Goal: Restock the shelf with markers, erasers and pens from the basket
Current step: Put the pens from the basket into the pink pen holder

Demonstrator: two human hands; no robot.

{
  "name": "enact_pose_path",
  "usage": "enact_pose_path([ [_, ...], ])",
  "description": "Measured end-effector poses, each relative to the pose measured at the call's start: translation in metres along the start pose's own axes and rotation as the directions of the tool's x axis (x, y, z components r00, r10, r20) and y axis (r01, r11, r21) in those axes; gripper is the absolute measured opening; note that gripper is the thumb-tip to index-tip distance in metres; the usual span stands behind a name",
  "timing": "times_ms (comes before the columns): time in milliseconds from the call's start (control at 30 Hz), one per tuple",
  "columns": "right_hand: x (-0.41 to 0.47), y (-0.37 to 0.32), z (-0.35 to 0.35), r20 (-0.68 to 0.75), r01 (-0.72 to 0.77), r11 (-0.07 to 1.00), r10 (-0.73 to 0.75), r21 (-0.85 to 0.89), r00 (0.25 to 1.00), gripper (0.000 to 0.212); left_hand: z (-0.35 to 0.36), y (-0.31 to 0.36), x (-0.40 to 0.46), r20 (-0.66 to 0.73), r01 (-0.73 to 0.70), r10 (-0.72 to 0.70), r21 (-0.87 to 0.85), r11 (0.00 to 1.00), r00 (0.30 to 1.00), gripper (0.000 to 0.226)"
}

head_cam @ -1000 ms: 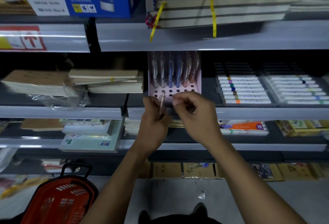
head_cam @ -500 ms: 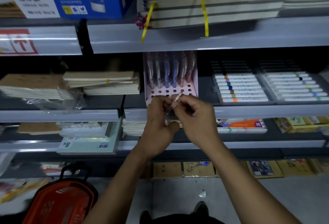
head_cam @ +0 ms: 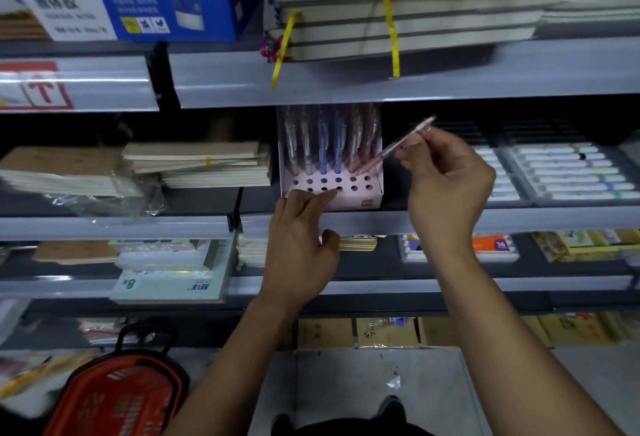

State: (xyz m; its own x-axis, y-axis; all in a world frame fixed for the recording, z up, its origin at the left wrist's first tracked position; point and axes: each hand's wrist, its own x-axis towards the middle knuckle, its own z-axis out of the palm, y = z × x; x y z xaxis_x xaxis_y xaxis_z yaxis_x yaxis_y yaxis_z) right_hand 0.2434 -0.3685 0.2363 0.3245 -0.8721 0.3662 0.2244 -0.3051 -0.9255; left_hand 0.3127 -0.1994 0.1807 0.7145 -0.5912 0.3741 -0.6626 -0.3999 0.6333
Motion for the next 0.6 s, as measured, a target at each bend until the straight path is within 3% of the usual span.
enact_pose_path([
  [200,0.01,0.001,0.005,-0.041,0.058,0.992,-0.063,-0.109,0.997,0.021,-0.001,0.001,0.0,0.011,0.016,-0.016,-0.012,1.0,1.0,0.06],
  [467,0.012,0.002,0.013,0.127,0.218,0.893,-0.182,-0.393,0.975,0.017,-0.001,0.0,-0.001,0.028,0.034,-0.034,-0.008,0.999,0.999,0.061],
  [600,0.023,-0.006,0.019,0.223,0.297,0.804,-0.209,-0.515,0.952,0.025,-0.001,0.0,-0.002,0.03,0.043,-0.042,-0.017,0.999,0.999,0.061],
])
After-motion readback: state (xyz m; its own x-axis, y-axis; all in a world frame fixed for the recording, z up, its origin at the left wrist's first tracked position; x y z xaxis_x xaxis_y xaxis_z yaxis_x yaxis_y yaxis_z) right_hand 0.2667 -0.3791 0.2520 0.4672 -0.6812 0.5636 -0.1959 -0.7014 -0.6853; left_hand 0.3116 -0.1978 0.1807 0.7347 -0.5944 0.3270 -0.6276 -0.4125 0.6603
